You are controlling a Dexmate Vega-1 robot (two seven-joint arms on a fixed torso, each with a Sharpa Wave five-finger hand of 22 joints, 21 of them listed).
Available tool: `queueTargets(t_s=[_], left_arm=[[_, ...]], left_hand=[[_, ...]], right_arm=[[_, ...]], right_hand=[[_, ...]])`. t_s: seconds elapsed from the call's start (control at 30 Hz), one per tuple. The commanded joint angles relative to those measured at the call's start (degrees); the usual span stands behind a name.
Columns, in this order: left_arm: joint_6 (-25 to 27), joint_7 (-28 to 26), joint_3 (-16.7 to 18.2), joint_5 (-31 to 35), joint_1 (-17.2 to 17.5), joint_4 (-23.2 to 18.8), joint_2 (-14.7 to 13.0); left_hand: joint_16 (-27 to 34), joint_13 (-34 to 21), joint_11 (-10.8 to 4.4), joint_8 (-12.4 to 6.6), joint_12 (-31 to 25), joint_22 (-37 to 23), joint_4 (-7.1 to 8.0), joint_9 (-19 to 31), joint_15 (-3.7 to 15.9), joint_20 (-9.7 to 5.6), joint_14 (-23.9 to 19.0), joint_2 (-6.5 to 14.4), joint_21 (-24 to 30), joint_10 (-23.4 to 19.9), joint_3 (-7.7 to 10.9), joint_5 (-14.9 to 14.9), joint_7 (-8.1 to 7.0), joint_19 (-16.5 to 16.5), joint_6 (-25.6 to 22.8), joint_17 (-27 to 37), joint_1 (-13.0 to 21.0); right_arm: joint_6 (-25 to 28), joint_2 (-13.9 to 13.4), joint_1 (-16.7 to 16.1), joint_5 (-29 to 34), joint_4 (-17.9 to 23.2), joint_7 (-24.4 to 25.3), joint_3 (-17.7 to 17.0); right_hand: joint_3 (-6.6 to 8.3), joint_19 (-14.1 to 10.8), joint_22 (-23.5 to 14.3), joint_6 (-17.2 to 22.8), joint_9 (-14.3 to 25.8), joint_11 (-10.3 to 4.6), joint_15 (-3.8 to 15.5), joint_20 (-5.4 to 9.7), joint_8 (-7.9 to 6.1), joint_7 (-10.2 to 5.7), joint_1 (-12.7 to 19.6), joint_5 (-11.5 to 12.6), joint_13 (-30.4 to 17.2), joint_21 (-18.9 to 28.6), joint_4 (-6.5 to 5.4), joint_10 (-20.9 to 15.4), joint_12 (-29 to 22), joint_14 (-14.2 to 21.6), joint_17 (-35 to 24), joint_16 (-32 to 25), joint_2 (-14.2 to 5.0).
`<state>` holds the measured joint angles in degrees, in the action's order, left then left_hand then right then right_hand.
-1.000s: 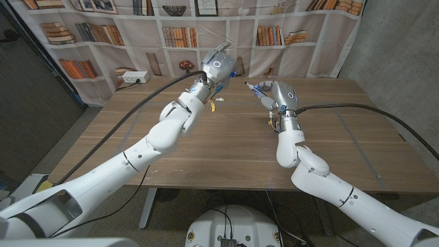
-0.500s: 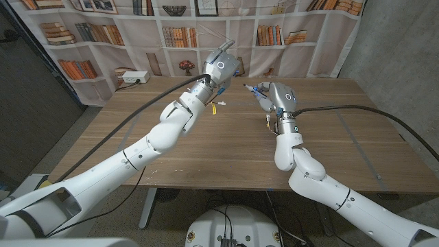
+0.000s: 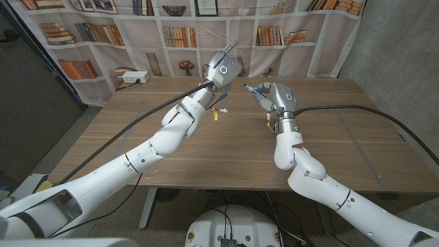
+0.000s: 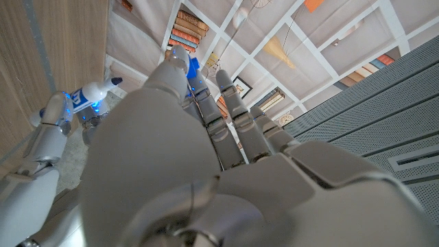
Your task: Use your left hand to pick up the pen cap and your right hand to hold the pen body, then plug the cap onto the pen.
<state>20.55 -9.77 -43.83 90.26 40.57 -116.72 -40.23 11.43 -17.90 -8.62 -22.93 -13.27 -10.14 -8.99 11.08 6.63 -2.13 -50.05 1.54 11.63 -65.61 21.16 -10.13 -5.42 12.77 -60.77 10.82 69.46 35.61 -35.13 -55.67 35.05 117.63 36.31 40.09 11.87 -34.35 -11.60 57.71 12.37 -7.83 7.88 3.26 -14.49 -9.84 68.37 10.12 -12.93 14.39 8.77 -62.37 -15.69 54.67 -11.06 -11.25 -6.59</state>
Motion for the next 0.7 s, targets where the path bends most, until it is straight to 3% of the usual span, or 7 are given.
queueTargets(t_s=[0.03,0.4,0.7], left_arm=[[-0.5,-1.1,-0.2,1.8,-0.6,0.5,0.4],[-5.4,3.4,0.3,0.8,-5.2,0.6,-0.7],[-11.0,8.6,0.3,1.5,-9.8,-0.6,-2.8]], left_hand=[[0.2,-2.5,-3.44,-0.26,-0.2,0.0,2.22,0.1,5.37,-2.27,-0.2,0.2,-0.3,-4.0,2.68,-0.4,-0.45,-0.2,0.0,0.1,-0.1],[0.2,-2.7,-3.42,-0.38,0.0,0.0,2.19,0.1,5.49,-2.41,-0.2,0.1,-0.3,-4.0,2.99,-0.4,-0.59,-0.1,-0.2,0.1,-0.1],[0.1,-2.9,-3.38,-0.34,0.1,0.0,2.19,0.1,5.52,-2.36,-0.2,0.0,-0.3,-3.9,3.2,-0.4,-0.72,-0.2,0.0,0.1,-0.2]], right_arm=[[-1.7,2.0,-0.4,-7.9,0.6,-1.3,-3.2],[-5.6,2.1,-1.2,-16.5,1.3,-2.9,-5.5],[-13.3,1.4,-3.6,-27.0,1.2,-5.6,-8.8]], right_hand=[[1.06,-0.6,-0.1,3.1,0.2,-3.98,5.46,6.52,-0.43,-2.5,0.6,0.3,-0.2,-0.2,-0.73,-4.4,-0.4,0.3,-0.1,-0.2,-0.91],[1.11,-0.6,-0.1,3.1,0.2,-3.97,5.48,6.37,-0.42,-2.51,0.7,0.3,-0.1,-0.2,-0.66,-4.5,-0.3,0.2,0.0,-0.1,-0.85],[1.11,-0.6,-0.1,3.1,0.1,-3.98,5.38,6.31,-0.36,-2.52,0.5,0.3,-0.2,-0.2,-0.75,-4.5,-0.4,0.3,0.0,-0.1,-0.87]])
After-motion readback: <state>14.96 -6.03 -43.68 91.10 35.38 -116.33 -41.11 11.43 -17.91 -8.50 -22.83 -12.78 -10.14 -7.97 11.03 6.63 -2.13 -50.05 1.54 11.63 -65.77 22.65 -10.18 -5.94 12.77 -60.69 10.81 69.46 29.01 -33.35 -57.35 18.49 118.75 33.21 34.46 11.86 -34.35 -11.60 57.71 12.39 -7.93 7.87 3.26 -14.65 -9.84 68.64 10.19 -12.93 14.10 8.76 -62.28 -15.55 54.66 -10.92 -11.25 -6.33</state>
